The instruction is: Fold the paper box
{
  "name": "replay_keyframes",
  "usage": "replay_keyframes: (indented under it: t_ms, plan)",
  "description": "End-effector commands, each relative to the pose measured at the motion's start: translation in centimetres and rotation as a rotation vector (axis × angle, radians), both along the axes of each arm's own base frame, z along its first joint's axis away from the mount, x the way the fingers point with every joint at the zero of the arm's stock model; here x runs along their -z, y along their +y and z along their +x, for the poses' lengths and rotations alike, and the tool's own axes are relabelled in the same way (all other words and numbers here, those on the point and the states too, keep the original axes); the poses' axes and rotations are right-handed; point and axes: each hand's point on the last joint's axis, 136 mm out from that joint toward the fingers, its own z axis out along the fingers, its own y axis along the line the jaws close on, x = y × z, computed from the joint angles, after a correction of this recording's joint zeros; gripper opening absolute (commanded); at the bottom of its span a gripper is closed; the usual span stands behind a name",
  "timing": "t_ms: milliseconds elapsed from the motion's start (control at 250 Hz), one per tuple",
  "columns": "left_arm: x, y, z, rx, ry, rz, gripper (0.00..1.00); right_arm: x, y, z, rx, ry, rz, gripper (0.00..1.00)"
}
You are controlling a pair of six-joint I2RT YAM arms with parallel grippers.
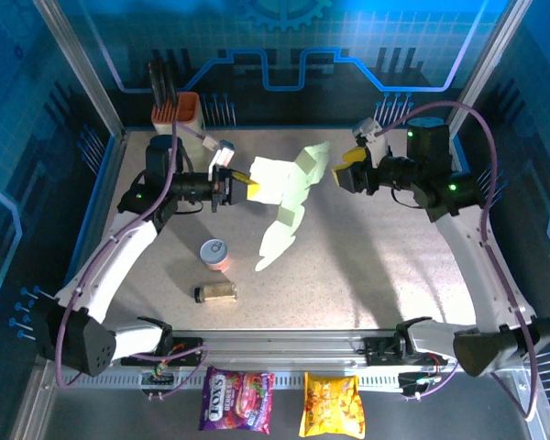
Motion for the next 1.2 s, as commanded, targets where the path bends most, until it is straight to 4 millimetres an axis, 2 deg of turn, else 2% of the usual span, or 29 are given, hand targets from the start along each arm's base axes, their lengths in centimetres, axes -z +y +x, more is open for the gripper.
replay_keyframes:
  t_ms: [0,128,192,320,468,591,831,1091,1199]
  plan:
    - [-0.4,-0.1,-3.0,0.111,-0.110,-0.008,0.00,-2.1,0.4,-2.6,-0.079,-0.061,-0.011,0.49]
    - [-0.5,-0.1,-6.2,0.214,-0.262,-0.012,0.00,-3.0,0.8,-5.7,-0.148,-0.094,-0.057,0.51]
    - [-0.2,-0.2,-7.4,0.230,-0.346,0.005,0.00,-3.6,1.2,-7.7,-0.197,-0.121,-0.080,0.59]
    - [-0.1,0.0,-8.2,0.228,-0.417,0.015,0.00,-3.8,2.1,-11.5,-0.313,-0.160,-0.120,0.73]
    - [0.0,-0.1,-9.3,0.269,-0.446,0.027,0.00,-3.1,2.6,-14.0,-0.390,-0.136,-0.176,0.78]
    - [0.0,-0.3,-10.3,0.303,-0.469,0.033,0.00,-1.7,2.8,-14.7,-0.420,-0.106,-0.248,0.78]
    - [0.4,-0.5,-10.7,0.304,-0.499,0.048,0.00,0.5,3.6,-16.7,-0.512,-0.015,-0.330,0.69]
    - [0.4,-0.6,-10.8,0.302,-0.509,0.053,0.00,3.2,4.2,-16.7,-0.524,0.088,-0.425,0.42]
    - [0.6,-0.6,-10.9,0.302,-0.505,0.056,0.00,3.7,4.2,-16.8,-0.528,0.114,-0.445,0.32]
